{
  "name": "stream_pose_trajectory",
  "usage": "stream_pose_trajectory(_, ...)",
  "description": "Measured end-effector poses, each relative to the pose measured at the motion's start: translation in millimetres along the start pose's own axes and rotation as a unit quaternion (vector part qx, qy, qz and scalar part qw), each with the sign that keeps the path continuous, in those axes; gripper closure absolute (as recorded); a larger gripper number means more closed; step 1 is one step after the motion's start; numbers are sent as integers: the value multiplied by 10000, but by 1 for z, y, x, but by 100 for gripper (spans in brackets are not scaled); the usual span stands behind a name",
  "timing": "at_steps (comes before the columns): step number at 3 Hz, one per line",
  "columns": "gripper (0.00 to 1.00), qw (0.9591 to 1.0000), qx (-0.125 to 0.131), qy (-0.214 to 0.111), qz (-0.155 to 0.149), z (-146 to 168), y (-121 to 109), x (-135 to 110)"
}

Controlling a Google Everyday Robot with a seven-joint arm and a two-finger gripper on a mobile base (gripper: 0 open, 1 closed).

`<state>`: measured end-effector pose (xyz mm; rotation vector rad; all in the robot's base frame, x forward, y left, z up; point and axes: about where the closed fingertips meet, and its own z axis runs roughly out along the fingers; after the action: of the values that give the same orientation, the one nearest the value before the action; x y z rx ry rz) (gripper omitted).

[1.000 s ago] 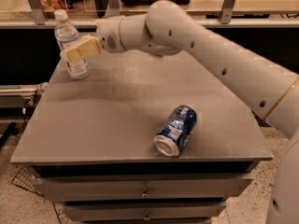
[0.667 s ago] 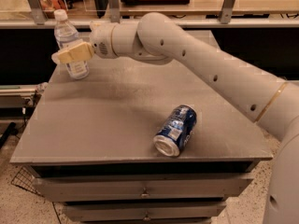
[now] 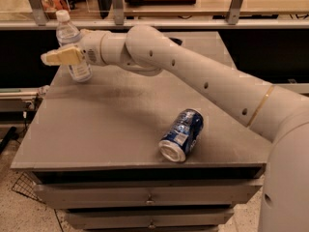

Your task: Move blue plastic bottle near rxbar blueberry

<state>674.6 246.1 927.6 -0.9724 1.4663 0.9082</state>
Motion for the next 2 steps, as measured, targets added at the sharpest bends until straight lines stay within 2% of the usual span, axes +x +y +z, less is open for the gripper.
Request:
stream_pose_trajectory(1, 39, 9999, 152, -26, 71, 3, -4, 2)
stream_pose_trajectory(2, 62, 9993, 353, -65, 80, -13, -13, 2)
